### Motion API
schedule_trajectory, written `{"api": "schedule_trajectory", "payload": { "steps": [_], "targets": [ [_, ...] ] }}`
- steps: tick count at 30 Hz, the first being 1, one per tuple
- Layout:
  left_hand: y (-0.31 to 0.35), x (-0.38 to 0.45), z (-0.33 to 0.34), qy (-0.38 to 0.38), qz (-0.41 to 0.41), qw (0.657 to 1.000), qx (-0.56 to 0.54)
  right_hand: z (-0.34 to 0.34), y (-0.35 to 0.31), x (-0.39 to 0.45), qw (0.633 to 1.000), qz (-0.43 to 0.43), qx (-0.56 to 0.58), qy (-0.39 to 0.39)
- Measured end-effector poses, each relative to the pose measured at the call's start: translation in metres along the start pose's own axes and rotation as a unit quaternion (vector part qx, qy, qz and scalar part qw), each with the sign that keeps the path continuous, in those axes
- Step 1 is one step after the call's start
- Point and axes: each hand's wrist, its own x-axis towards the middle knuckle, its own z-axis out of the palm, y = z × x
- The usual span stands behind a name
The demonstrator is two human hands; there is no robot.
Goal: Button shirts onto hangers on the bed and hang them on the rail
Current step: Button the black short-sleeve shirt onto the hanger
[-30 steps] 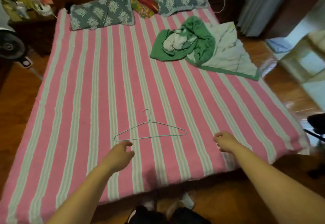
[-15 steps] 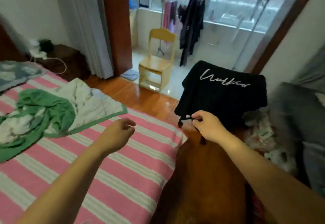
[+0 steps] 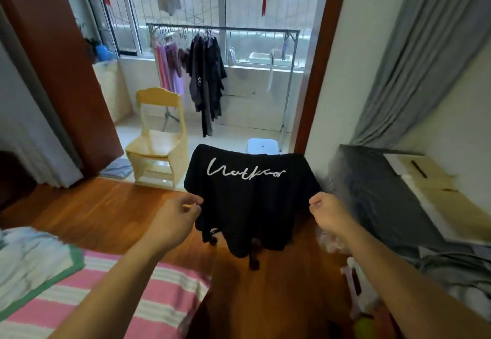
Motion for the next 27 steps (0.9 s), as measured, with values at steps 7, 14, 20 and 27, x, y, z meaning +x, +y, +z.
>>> {"api": "schedule_trajectory", "payload": {
  "steps": [7, 14, 20, 27],
  "targets": [
    [-0.006, 0.085, 0.033, -0.064, -0.062, 0.996, 0.006, 0.008, -0.005, 0.097, 0.998, 0.017, -0.057, -0.027],
    [0.006, 0.171, 0.050, -0.092, -0.076, 0.993, 0.002, 0.020, 0.010, 0.197, 0.997, 0.030, -0.058, -0.042],
    [0.019, 0.214, 0.088, -0.127, -0.104, 0.986, 0.002, 0.043, 0.052, 0.263, 0.993, 0.079, -0.051, -0.069],
    [0.031, 0.236, 0.145, -0.105, -0.175, 0.979, -0.016, 0.056, 0.085, 0.356, 0.994, 0.033, -0.067, -0.085]
  ]
}}
